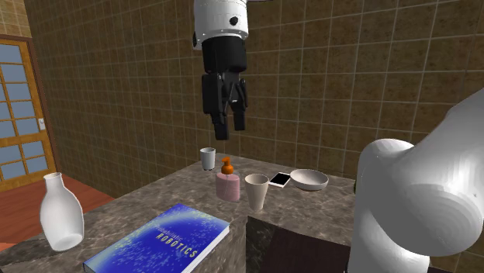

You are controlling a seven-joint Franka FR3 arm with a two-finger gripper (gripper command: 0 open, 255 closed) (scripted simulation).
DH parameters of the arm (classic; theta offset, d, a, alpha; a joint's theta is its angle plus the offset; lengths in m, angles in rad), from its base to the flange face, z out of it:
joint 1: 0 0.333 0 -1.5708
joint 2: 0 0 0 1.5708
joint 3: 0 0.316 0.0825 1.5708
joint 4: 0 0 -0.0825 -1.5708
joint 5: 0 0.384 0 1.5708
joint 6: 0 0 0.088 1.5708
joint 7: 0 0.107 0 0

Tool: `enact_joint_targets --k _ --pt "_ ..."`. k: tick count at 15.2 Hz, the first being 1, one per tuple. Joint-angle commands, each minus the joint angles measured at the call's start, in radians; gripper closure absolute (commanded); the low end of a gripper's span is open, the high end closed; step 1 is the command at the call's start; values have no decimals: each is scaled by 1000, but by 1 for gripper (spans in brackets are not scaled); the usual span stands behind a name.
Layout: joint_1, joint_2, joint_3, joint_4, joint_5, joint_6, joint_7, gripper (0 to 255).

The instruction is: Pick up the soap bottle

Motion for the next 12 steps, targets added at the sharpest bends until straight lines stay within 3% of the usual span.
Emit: enact_joint_targets --k 1,12 --pt "0 0 0 0 0 0 0 0" --pt "-82 220 -170 -39 -140 265 -212 0"
